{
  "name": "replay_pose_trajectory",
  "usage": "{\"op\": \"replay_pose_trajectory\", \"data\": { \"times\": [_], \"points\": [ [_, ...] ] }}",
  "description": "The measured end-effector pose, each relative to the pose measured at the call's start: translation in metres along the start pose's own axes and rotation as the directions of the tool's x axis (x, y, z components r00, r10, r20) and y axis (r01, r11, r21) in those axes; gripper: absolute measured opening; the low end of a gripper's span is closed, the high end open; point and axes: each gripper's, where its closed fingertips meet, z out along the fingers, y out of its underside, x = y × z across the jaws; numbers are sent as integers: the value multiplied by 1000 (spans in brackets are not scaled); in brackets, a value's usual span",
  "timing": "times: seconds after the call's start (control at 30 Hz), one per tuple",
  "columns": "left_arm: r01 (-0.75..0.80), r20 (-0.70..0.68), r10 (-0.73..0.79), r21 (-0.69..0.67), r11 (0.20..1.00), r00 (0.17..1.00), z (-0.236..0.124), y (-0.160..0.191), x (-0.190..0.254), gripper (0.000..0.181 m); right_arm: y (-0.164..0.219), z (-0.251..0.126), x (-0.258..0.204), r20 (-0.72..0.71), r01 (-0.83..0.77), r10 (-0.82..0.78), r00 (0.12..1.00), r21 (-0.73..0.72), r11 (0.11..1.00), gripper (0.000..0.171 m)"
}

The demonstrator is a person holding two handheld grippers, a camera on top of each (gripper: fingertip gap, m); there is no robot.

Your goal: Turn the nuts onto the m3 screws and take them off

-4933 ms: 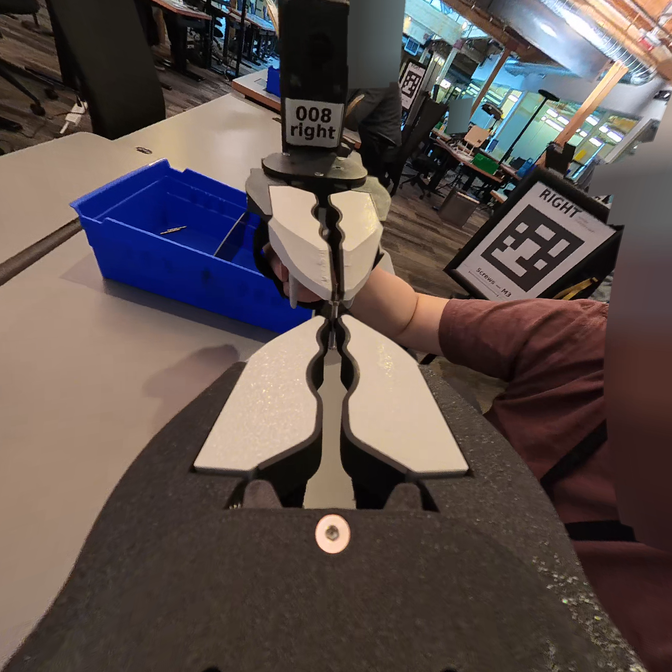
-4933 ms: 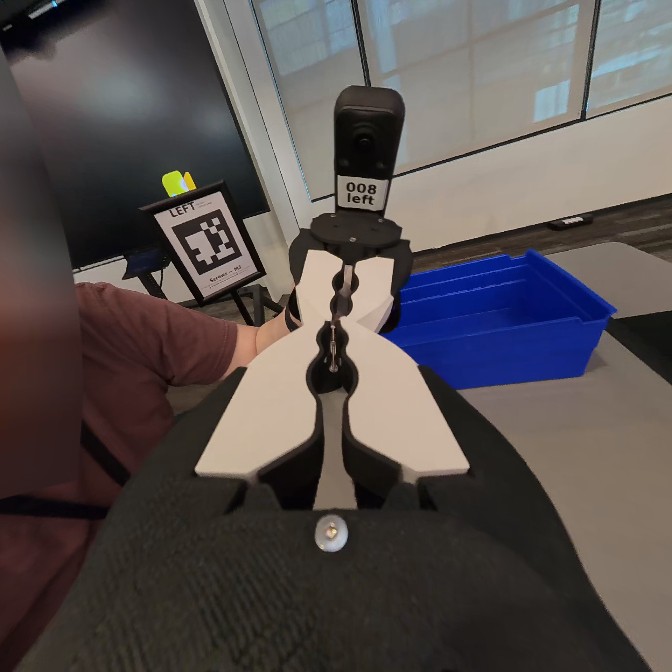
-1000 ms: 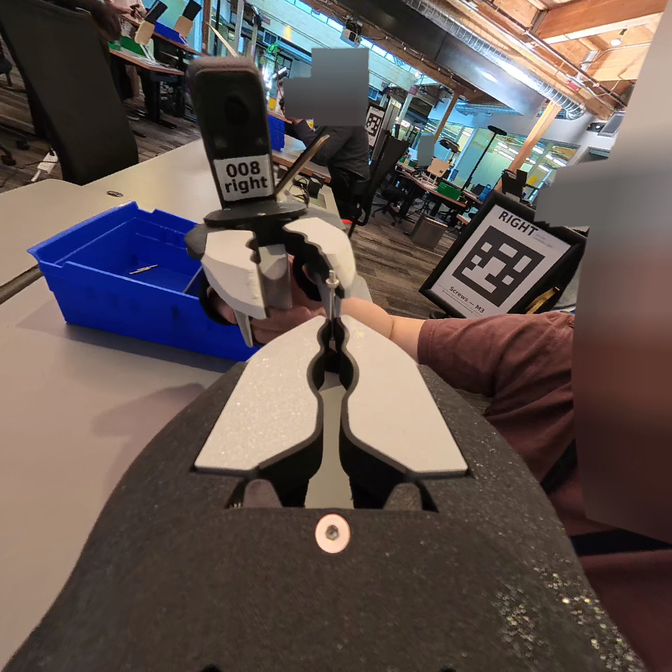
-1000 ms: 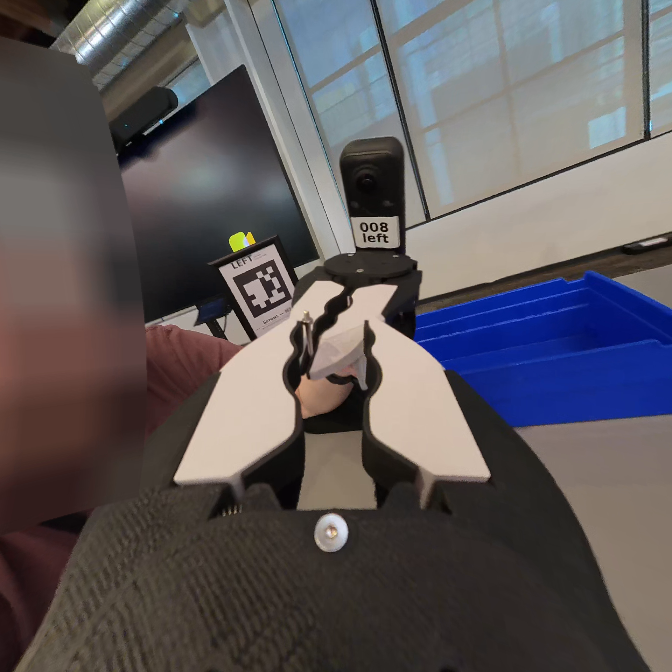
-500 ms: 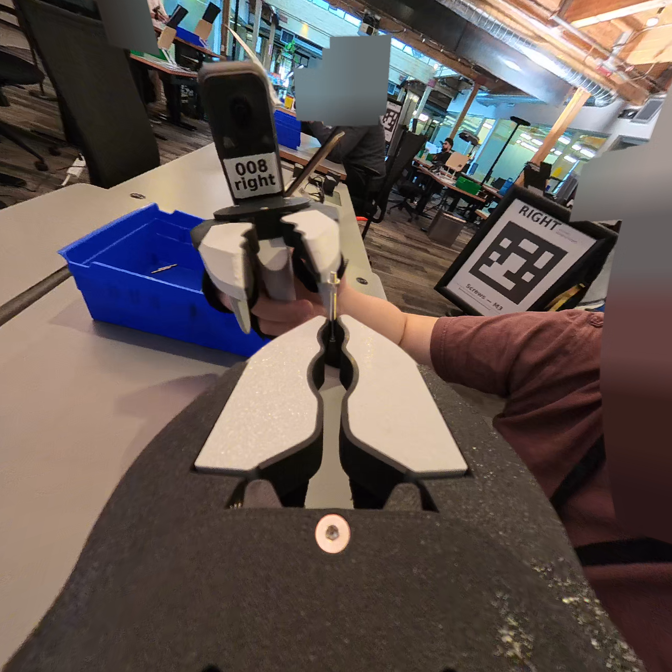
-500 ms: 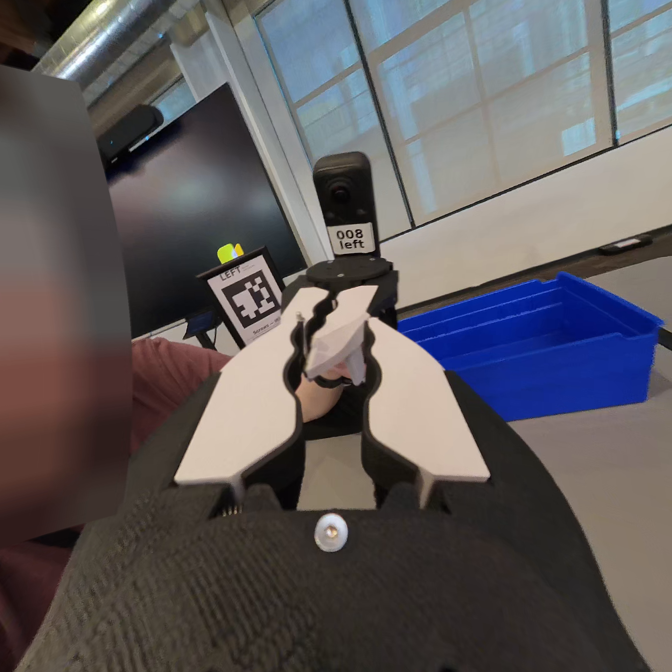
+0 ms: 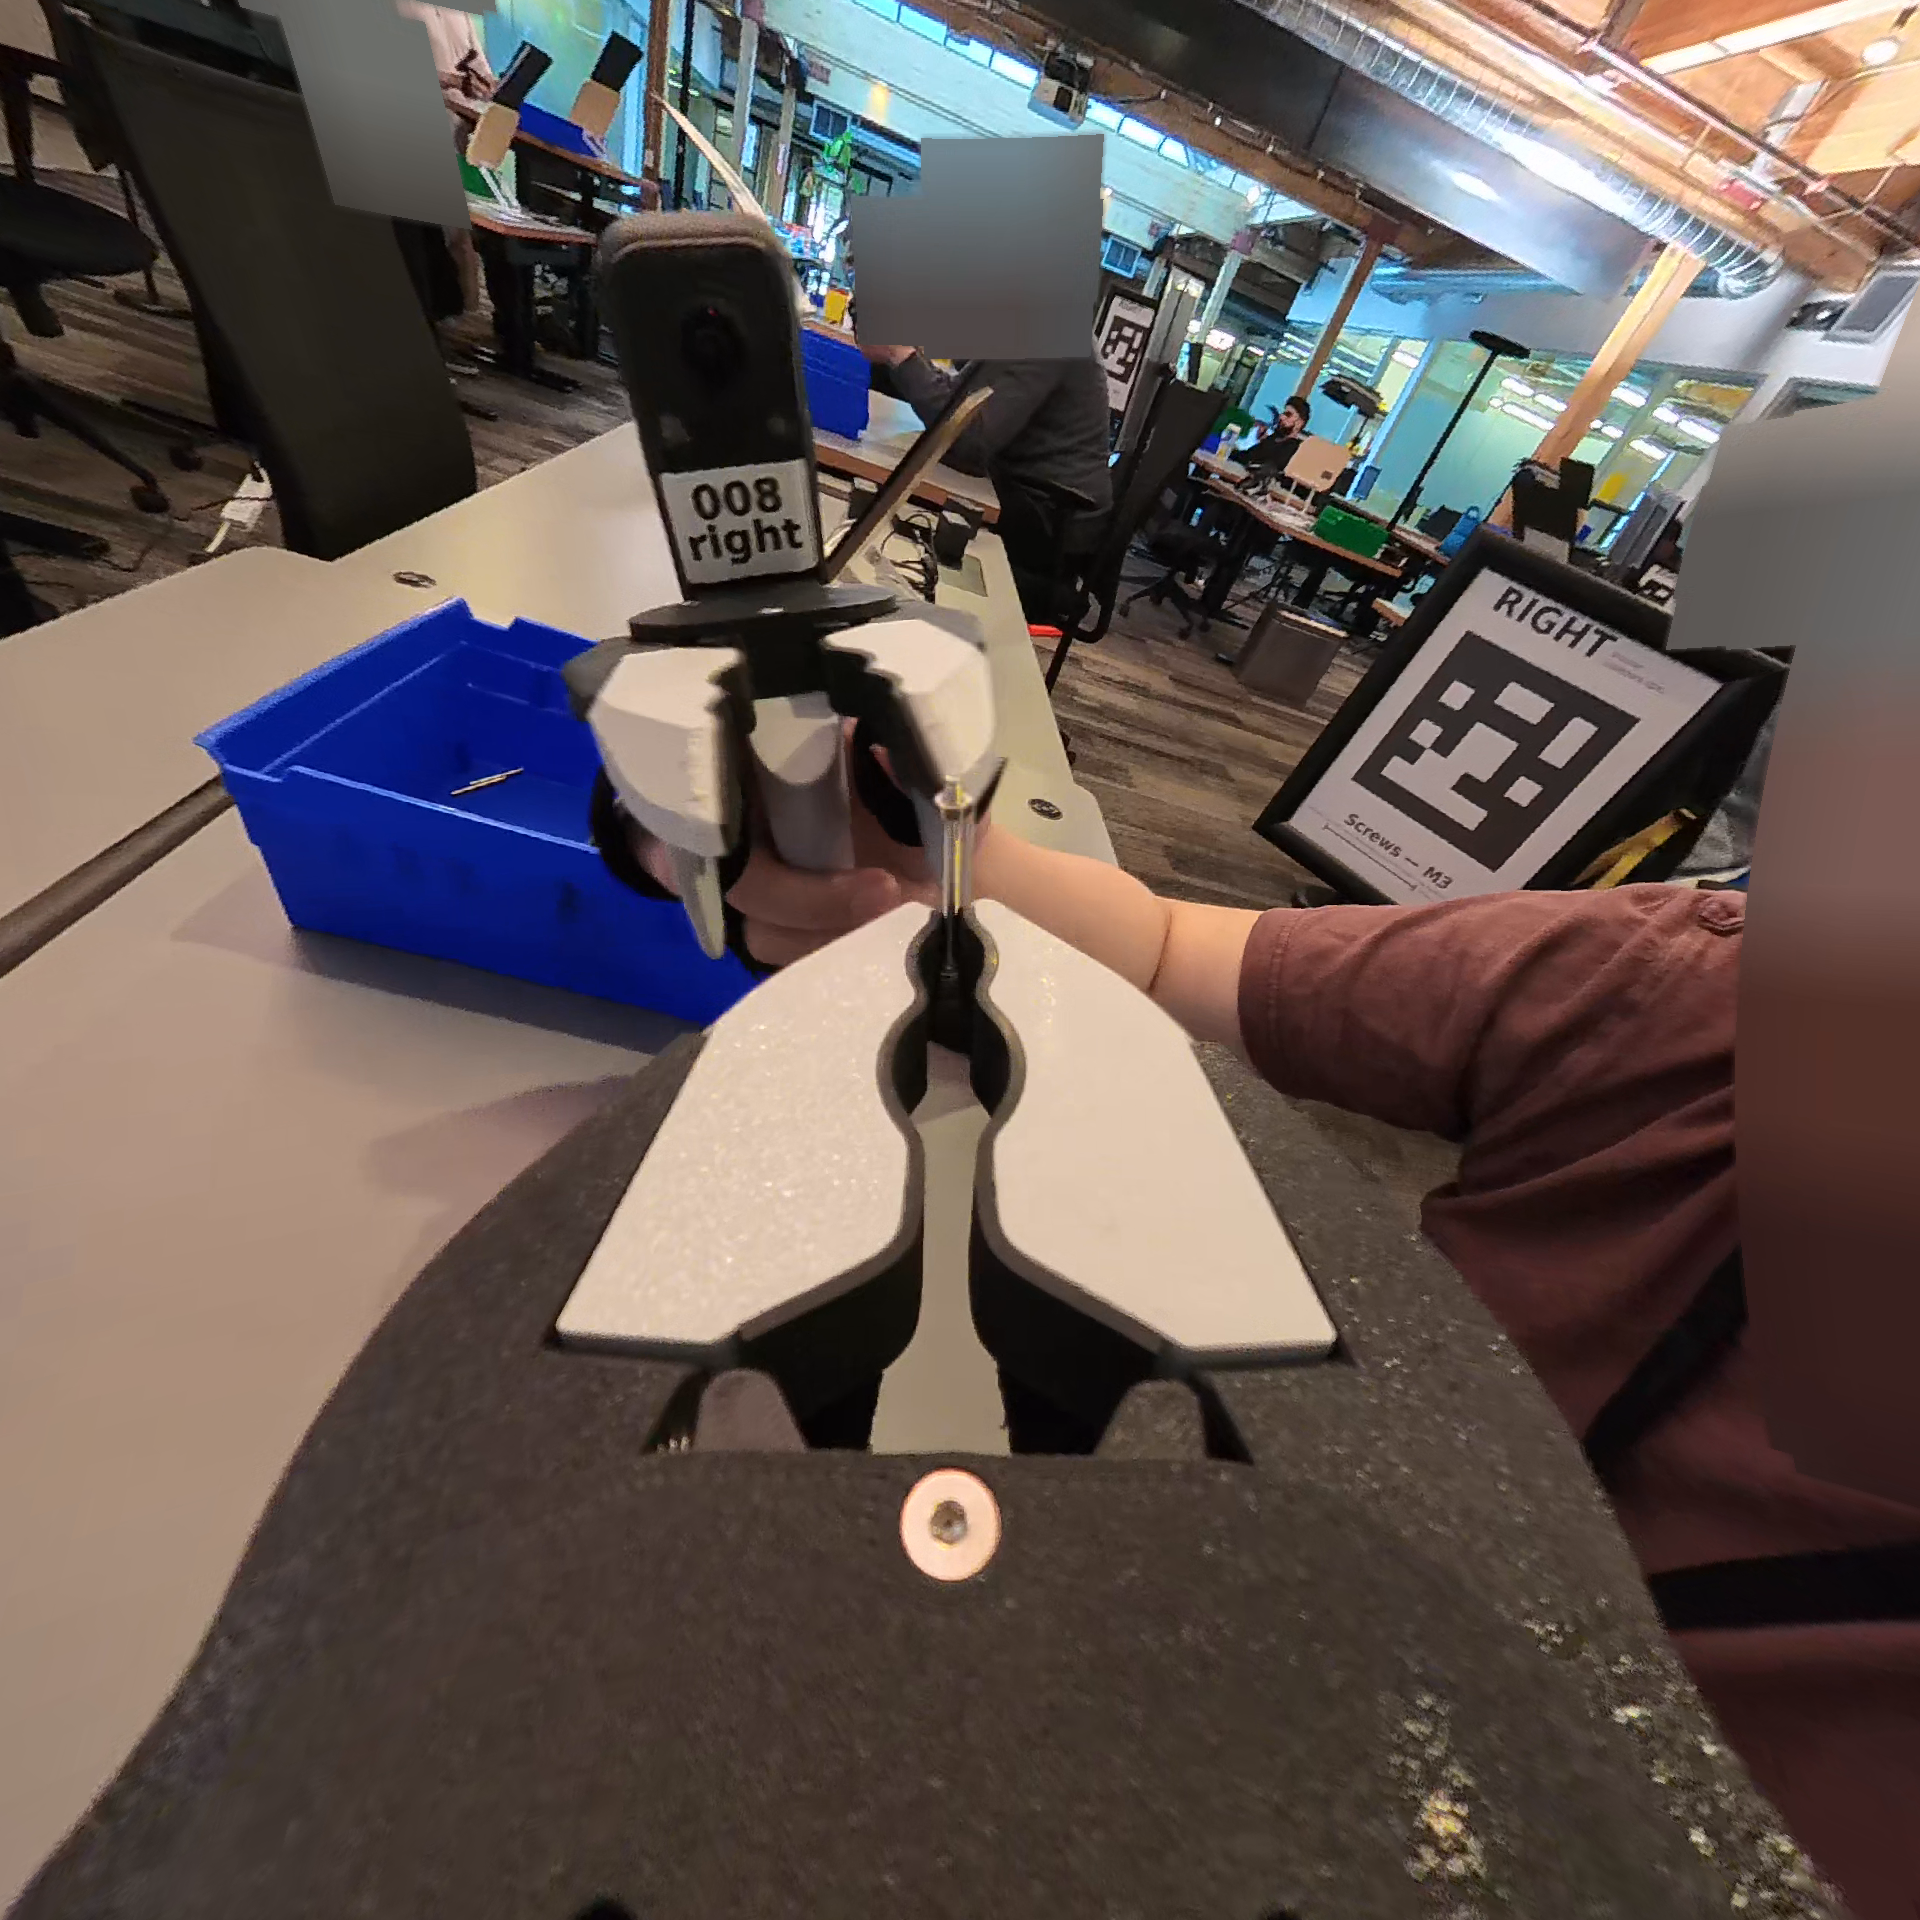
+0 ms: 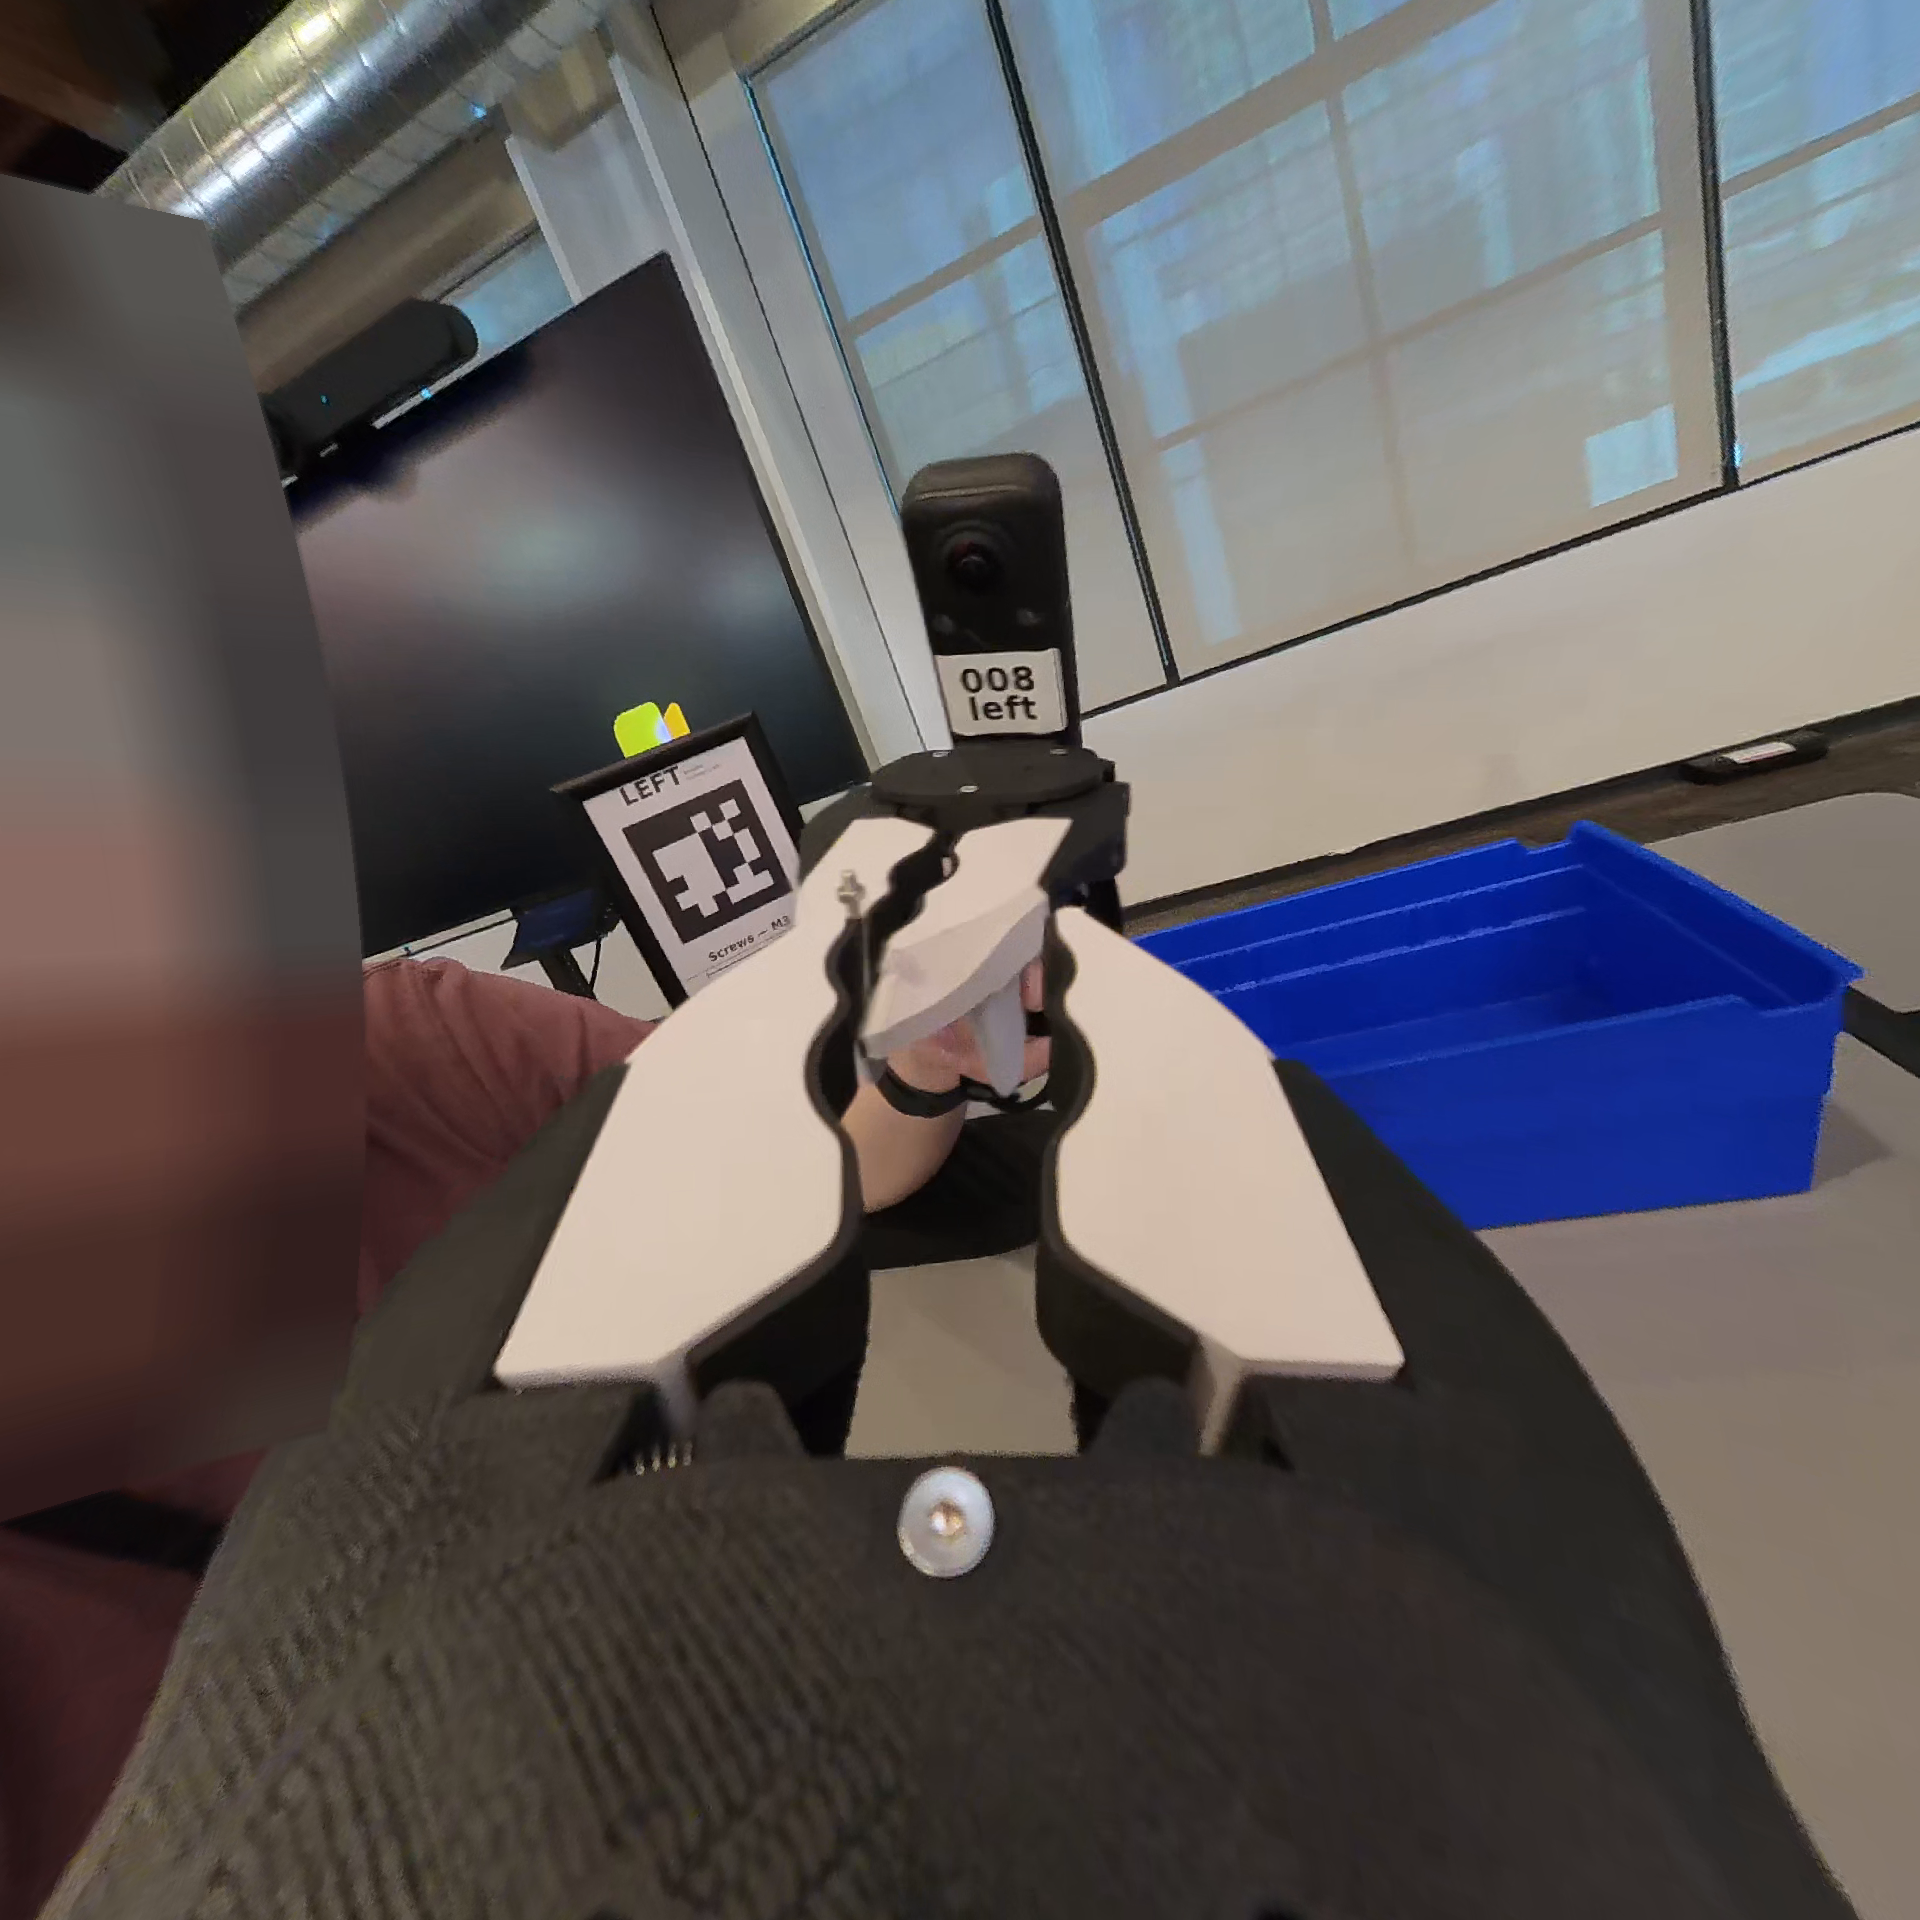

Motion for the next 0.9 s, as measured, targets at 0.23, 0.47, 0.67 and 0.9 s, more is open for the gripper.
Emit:
{"op": "replay_pose_trajectory", "data": {
  "times": [0.23, 0.47, 0.67, 0.9],
  "points": [
    [-5, -21, 4, -34, 999, 1000, 9, 8, 3, 2, 9, 14, -8, -13, 47, -47, 999, -45, 998, 36],
    [-1, -2, 1, -18, 1000, 1000, 3, 4, -1, 2, -2, 1, -5, -3, 45, -45, 999, -7, 999, 33],
    [-12, -11, 11, -41, 999, 1000, 9, 9, 2, 2, 8, 10, -7, -22, 70, -71, 997, -54, 996, 36],
    [-17, 5, 17, -33, 999, 1000, 3, 6, -1, 2, -2, -1, -4, 19, 30, -31, 999, 16, 999, 35]
  ]
}}
